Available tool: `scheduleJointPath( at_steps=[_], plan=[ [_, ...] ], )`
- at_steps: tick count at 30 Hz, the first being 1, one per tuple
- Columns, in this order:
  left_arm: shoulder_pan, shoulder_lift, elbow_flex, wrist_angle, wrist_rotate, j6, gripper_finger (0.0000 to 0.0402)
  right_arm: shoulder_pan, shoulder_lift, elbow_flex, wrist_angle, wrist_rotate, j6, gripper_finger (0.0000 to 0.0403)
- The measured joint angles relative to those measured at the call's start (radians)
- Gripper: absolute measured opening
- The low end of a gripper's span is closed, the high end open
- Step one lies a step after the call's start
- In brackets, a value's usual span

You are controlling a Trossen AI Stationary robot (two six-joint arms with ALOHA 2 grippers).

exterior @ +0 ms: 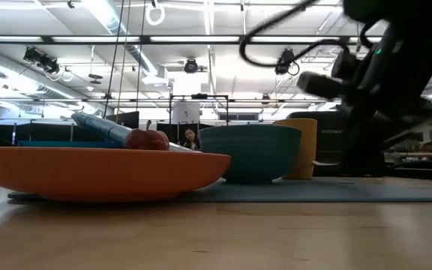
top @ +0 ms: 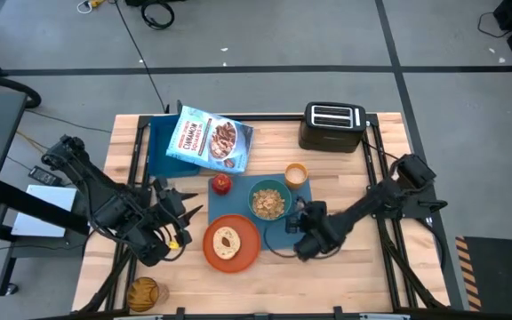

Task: Arrange a breakfast setting
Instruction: Put the black spoon on the blue table mat to the bottom right of the green bowl

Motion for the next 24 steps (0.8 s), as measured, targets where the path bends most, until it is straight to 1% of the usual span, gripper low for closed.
scheduleJointPath(
  at_steps=[2,8,17,24],
  plan=[
    [0.000,-0.001,0.000,0.000,-0.001,0.000,0.0160,-0.026,0.000,-0.020,0.028,-0.001,-0.005,0.0025],
    [0.000,-0.001,0.000,-0.002,-0.001,0.000,0.0160,-0.073,0.011,-0.074,0.218,-0.004,-0.075,0.0021],
    [0.000,-0.001,0.000,-0.006,0.000,0.000,0.0160,-0.081,0.029,-0.072,0.205,-0.001,-0.082,0.0052],
    [0.001,-0.002,0.000,-0.007,-0.007,-0.010,0.0160,-0.081,0.029,-0.072,0.195,0.019,-0.107,0.0065]
  ],
)
